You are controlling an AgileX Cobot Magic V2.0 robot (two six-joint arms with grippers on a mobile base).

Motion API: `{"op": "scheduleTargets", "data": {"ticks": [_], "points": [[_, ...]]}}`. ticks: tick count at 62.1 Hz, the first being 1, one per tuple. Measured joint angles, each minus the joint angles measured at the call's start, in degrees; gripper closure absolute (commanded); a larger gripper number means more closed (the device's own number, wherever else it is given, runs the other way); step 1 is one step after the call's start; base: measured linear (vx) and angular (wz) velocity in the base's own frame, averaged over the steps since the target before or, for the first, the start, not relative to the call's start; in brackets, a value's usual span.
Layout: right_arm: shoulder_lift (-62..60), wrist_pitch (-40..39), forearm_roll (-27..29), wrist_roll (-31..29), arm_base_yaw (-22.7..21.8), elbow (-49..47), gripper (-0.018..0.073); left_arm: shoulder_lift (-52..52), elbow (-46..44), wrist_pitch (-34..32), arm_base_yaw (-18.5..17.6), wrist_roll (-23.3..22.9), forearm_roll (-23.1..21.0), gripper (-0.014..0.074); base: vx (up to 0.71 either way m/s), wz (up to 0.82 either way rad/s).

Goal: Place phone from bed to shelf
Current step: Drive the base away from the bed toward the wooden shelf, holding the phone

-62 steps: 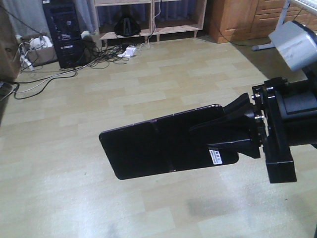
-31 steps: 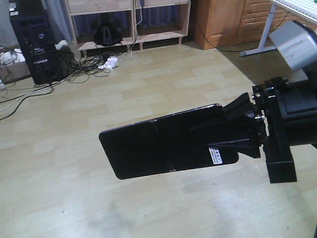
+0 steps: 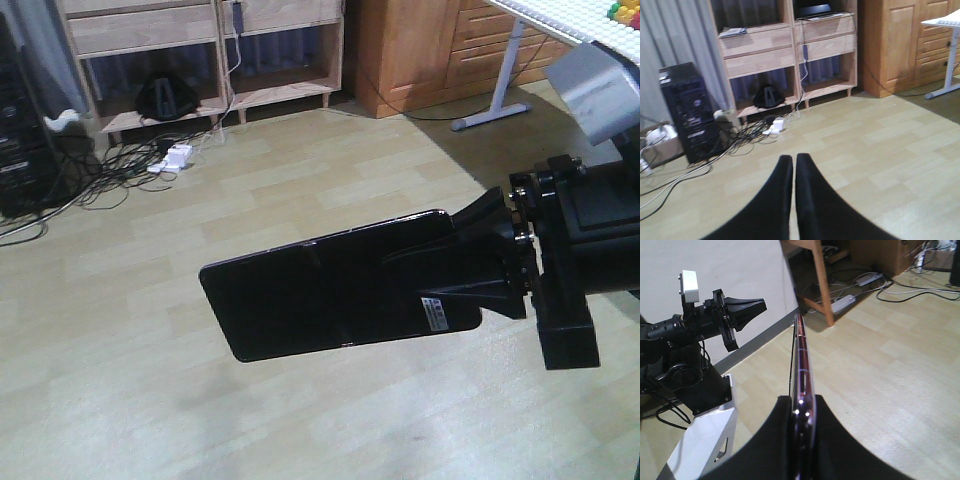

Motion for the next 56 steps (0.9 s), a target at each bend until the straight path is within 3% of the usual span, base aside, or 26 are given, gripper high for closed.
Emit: {"op": "scheduleTargets", "data": {"ticks": [56], "points": [[0.0,0.0,0.0,0.0,0.0,0.0,0.0561,0.0,0.0,0.0,0.0,0.0,0.0,0.0595,0.46,-0.21]]}}
